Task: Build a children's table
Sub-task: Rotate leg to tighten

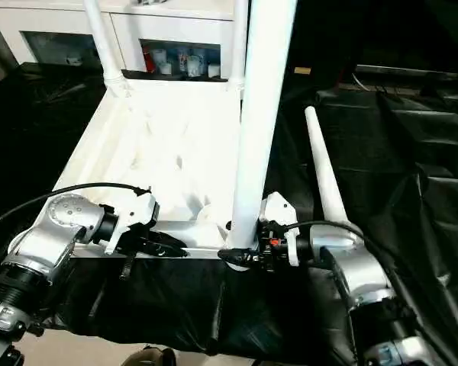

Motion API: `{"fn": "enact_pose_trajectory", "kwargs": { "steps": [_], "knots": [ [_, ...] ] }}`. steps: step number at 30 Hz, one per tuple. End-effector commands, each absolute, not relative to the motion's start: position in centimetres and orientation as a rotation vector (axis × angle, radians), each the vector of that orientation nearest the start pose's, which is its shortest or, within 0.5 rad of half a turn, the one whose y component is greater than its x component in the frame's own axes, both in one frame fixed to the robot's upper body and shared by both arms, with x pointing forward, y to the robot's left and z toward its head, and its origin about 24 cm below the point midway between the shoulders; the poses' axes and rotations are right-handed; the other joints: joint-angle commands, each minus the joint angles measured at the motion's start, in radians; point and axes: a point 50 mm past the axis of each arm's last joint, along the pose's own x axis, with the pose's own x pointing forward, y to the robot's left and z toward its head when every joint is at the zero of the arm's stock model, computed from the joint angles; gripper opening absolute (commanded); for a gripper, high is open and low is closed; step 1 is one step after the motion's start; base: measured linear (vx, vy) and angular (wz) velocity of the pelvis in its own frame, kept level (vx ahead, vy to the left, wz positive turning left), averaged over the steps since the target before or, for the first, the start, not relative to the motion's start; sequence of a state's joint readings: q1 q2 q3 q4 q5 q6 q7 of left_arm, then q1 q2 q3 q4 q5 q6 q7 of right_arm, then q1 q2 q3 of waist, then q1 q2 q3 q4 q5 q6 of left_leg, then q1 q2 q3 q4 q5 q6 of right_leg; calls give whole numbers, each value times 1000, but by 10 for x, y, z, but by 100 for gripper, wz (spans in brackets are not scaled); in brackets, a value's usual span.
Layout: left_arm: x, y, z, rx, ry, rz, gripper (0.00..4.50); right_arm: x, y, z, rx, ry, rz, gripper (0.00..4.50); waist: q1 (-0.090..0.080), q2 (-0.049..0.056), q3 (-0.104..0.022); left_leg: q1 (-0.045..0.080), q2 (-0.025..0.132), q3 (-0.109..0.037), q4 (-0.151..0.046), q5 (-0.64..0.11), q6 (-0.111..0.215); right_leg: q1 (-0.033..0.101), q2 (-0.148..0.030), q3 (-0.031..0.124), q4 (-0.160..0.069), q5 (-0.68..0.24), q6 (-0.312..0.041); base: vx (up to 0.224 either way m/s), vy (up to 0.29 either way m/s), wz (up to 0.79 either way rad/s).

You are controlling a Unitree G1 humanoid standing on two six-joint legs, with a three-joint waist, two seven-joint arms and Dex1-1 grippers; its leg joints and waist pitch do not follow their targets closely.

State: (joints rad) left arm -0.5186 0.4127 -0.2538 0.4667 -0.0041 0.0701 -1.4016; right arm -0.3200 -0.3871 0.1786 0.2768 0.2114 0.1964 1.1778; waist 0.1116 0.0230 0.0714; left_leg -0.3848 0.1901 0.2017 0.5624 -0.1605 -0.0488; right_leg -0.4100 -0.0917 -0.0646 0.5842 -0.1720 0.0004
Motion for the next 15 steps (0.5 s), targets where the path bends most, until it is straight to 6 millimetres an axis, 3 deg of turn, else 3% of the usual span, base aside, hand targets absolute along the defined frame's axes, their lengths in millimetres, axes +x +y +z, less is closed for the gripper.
{"fn": "enact_pose_trajectory", "kwargs": {
  "steps": [1, 4, 5, 8, 12, 15],
  "knots": [
    [300, 117, 64, 352, 323, -1516, 0, 269, -118, 40, -28, 305, 1335, 276, -3, -4, -49, 23, 49, -21, -72, -304, 37, 38, -61, 44, -70, -298, -222, 0, 0, 0],
    [305, 110, 63, 355, 322, -1430, 0, 284, -118, 37, -4, 280, 1110, 275, -9, -5, -45, 29, 48, -24, -77, -350, 8, 29, -64, 46, -81, -386, -199, 0, 0, 0],
    [308, 103, 64, 345, 310, -1396, 0, 290, -119, 33, -18, 287, 1011, 275, -15, -10, -46, 24, 47, -29, -80, -352, -3, 36, -67, 44, -82, -414, -186, 0, 0, 0],
    [311, 88, 64, 321, 286, -1348, 0, 300, -118, 27, -7, 294, 840, 274, -33, -9, -43, 23, 43, -34, -82, -380, -19, 34, -68, 42, -91, -487, -159, 0, 0, 0],
    [311, 63, 62, 311, 263, -1302, 0, 309, -112, 21, 69, 300, 656, 274, -38, -11, -45, 31, 41, -32, -80, -374, -10, 29, -67, 42, -101, -491, -143, 0, 0, 0],
    [309, 42, 60, 291, 249, -1279, 0, 312, -100, 20, 111, 302, 576, 274, -37, -8, -47, 28, 42, -29, -81, -352, -1, 29, -62, 44, -96, -428, -151, 0, 0, 0]
  ]
}}
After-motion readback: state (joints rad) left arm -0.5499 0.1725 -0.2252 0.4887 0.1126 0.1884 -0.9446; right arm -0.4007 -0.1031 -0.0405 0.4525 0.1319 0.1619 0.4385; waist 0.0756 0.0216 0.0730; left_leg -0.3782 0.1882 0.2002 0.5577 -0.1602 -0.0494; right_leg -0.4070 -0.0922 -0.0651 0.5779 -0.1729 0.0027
